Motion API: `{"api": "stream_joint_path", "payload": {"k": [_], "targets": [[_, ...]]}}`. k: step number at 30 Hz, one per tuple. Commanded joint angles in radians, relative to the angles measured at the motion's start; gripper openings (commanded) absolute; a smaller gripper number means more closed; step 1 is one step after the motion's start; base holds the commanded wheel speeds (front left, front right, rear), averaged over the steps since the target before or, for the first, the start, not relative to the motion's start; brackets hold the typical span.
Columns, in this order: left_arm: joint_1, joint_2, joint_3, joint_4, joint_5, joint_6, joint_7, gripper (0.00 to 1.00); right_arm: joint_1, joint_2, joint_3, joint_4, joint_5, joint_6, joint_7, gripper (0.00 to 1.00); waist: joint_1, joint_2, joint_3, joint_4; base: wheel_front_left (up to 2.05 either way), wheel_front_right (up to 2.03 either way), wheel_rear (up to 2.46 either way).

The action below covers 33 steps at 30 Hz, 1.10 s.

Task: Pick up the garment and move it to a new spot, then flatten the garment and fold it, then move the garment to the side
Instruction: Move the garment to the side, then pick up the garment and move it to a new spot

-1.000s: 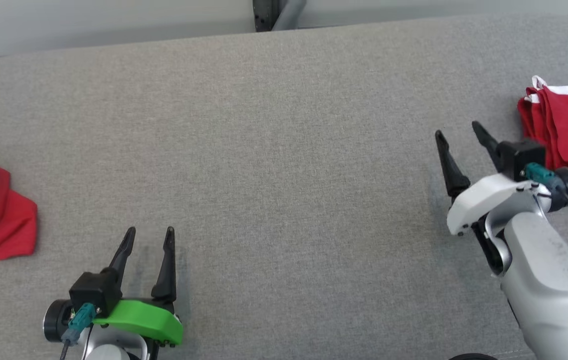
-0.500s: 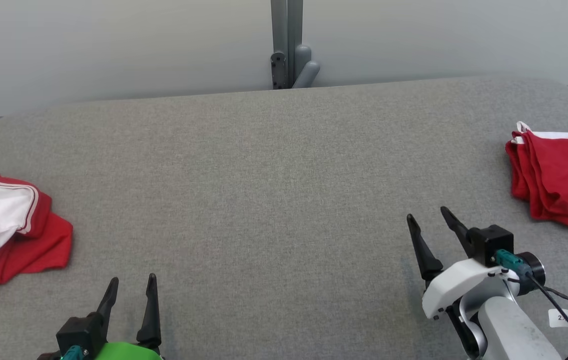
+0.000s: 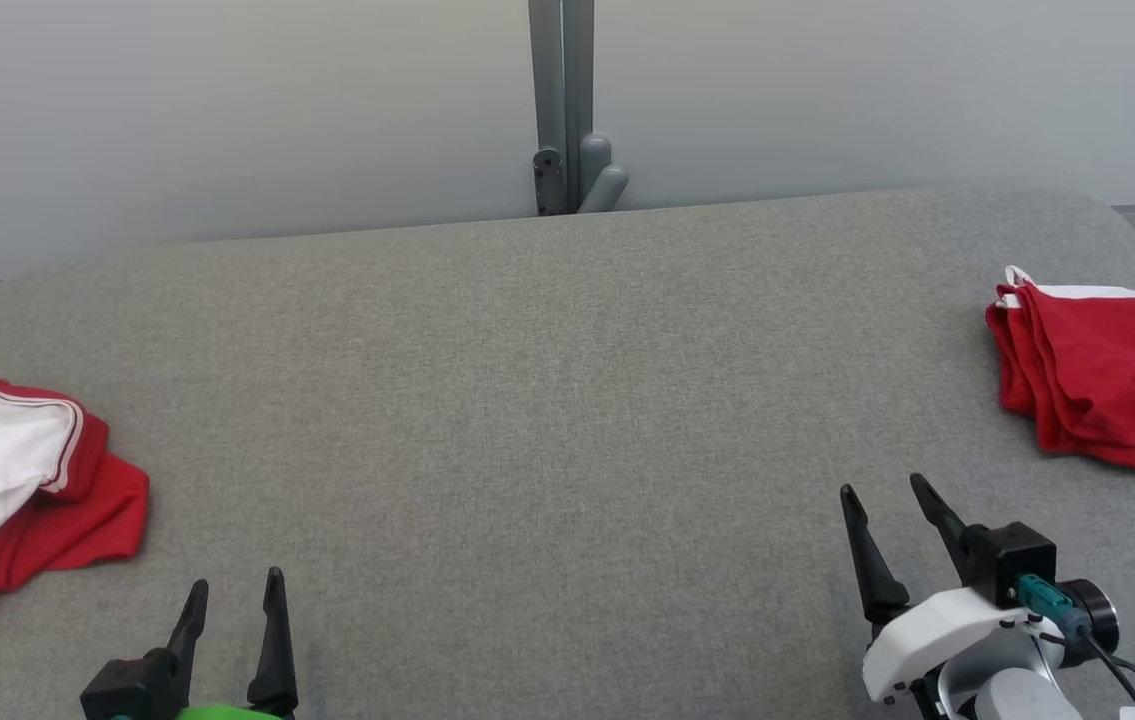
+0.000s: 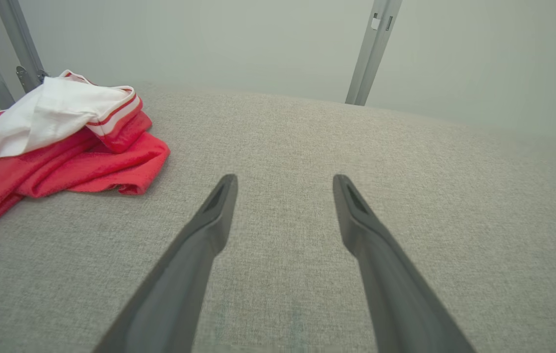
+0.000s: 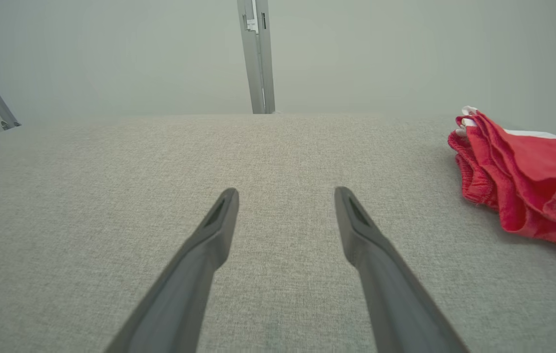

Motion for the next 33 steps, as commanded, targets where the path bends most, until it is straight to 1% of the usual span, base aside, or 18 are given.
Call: {"api": "stream_joint_path", "payload": {"k": [1, 6, 13, 18, 21, 25, 33], "targets": [[0.017, 0.002, 0.004, -0.001, -0.002, 0.002, 0.000, 1.00, 0.013, 0.005, -0.007, -0.011, -0.006, -0.001, -0.003, 1.00, 0.0001, 0.0000, -0.003, -0.001, 0.00, 0.00, 0.00], [0.034, 0.002, 0.004, -0.007, -0.006, 0.003, 0.000, 1.00, 0.042, 0.009, -0.004, -0.035, -0.027, -0.001, -0.003, 1.00, 0.0001, 0.0000, -0.006, -0.006, 0.00, 0.00, 0.00], [0.028, 0.002, -0.003, -0.006, -0.009, 0.004, 0.000, 1.00, 0.056, 0.014, -0.016, -0.047, -0.027, -0.001, -0.003, 1.00, 0.0001, 0.0000, -0.004, -0.007, 0.00, 0.00, 0.00], [0.011, 0.002, -0.001, -0.007, -0.017, 0.009, 0.000, 1.00, 0.053, 0.015, -0.012, -0.057, -0.028, -0.001, -0.003, 1.00, 0.0001, 0.0000, 0.007, 0.021, 0.00, 0.00, 0.00], [0.003, 0.002, 0.003, -0.004, -0.011, 0.012, 0.000, 1.00, 0.054, 0.015, -0.004, -0.059, -0.026, -0.001, -0.003, 1.00, 0.0001, 0.0000, 0.012, 0.063, 0.00, 0.00, 0.00], [0.004, 0.003, 0.018, -0.002, -0.003, 0.017, 0.000, 1.00, 0.047, 0.015, 0.017, -0.062, -0.022, -0.001, -0.003, 1.00, 0.0001, 0.0000, 0.018, 0.138, 0.00, 0.00, 0.00], [0.014, 0.003, 0.040, 0.006, 0.001, 0.017, 0.000, 1.00, 0.024, 0.017, 0.076, -0.056, -0.005, -0.002, -0.003, 1.00, 0.0001, 0.0000, 0.040, 0.335, 0.00, 0.00, 0.00]]}}
